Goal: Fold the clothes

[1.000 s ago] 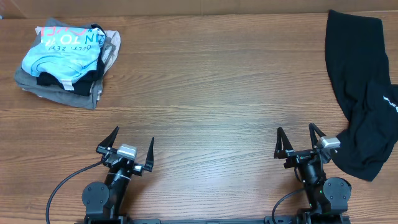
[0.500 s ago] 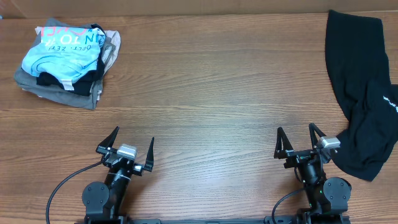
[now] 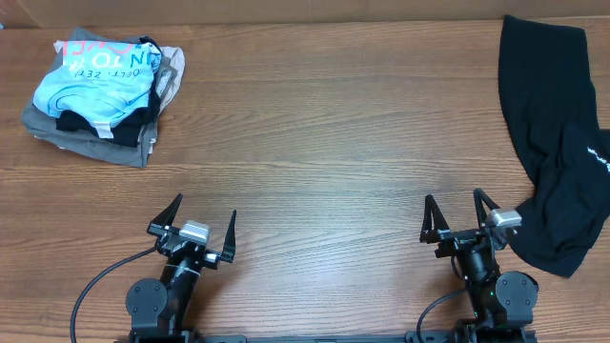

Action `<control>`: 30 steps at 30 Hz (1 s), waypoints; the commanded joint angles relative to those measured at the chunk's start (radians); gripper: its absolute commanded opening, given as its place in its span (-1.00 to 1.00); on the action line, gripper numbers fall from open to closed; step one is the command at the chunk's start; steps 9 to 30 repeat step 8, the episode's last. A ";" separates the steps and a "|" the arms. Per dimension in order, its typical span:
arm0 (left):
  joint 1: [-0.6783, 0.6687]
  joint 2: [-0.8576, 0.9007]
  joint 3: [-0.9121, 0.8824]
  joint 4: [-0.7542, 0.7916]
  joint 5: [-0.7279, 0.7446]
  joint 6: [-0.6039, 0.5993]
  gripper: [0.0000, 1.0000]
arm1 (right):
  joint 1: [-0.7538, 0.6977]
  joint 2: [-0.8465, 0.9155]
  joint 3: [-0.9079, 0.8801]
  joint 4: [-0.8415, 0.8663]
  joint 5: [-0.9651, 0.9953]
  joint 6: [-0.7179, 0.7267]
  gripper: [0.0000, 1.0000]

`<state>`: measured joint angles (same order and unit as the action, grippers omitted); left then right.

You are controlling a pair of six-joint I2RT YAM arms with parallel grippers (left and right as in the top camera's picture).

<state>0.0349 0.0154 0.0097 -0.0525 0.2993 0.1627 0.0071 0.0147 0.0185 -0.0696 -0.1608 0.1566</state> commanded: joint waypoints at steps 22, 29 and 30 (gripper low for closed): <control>0.006 -0.011 -0.005 0.002 -0.011 -0.006 1.00 | -0.003 -0.012 -0.011 0.007 -0.006 -0.004 1.00; 0.006 -0.011 -0.005 0.002 -0.011 -0.006 1.00 | -0.003 -0.012 -0.011 0.007 -0.006 -0.004 1.00; 0.006 -0.011 -0.005 0.002 -0.011 -0.006 1.00 | -0.003 -0.012 -0.011 0.007 -0.006 -0.004 1.00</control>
